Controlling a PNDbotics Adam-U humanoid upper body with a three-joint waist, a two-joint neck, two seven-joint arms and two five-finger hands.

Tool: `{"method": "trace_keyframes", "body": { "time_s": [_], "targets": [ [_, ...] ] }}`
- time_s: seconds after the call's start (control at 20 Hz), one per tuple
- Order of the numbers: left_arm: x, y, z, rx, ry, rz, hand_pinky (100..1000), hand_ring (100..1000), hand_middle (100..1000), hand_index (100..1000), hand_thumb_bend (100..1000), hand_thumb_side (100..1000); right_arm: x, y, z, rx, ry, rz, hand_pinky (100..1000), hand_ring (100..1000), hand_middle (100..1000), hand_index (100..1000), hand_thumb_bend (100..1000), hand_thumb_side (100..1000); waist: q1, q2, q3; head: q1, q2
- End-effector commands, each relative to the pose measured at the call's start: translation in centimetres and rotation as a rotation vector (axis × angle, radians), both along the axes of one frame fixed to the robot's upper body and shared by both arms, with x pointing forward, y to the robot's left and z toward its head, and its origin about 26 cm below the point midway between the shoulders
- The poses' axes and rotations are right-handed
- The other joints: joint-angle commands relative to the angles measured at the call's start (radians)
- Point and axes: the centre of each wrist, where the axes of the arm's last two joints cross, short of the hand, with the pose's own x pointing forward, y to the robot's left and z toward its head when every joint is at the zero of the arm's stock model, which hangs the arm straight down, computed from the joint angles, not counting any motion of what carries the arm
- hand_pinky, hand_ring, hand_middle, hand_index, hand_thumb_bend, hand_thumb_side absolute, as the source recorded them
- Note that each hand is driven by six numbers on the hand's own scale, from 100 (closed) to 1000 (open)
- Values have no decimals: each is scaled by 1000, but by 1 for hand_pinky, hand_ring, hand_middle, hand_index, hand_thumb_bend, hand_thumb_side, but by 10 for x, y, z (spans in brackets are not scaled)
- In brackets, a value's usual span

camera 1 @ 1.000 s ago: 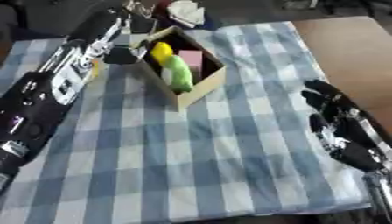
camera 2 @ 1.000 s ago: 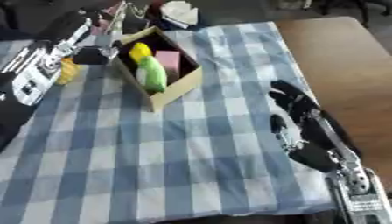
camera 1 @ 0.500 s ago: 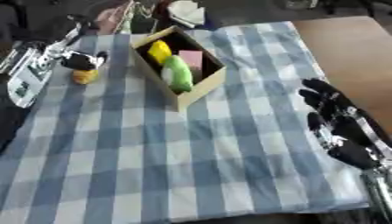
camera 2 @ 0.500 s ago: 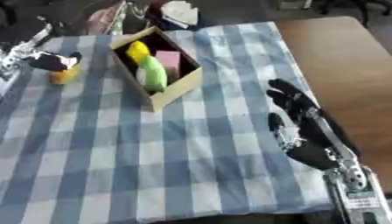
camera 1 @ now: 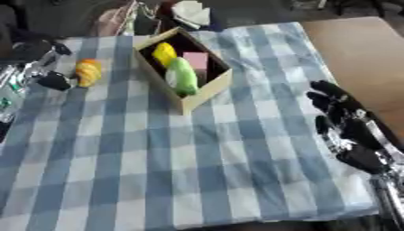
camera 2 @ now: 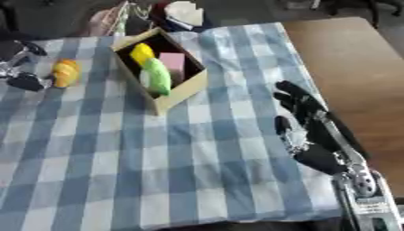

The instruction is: Pick up objects on the table and place them in the box.

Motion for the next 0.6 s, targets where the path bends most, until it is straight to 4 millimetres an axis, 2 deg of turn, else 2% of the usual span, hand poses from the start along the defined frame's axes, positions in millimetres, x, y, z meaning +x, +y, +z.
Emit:
{"method": "trace_keyframes", "body": {
  "time_s": [0.05, 0.35, 0.6],
  "targets": [
    [-1, 10, 11, 13, -36, 26, 743, 730, 776, 848, 311, 333, 2, -2, 9, -1, -30, -1, 1000, 968, 969, 1000, 100, 386, -6, 3, -2, 4, -17],
    [-1, 12, 6, 5, -92, 54, 739, 722, 779, 855, 300, 363, 4, -1, 12, -3, -43, 6, 1000, 968, 969, 1000, 100, 377, -15, 19, -12, 12, -35],
    [2, 6, -2, -17, -131, 52, 737, 718, 779, 858, 291, 419, 5, 0, 13, -2, -49, 10, 1000, 968, 969, 1000, 100, 374, -18, 29, -21, 22, -46]
  ]
}}
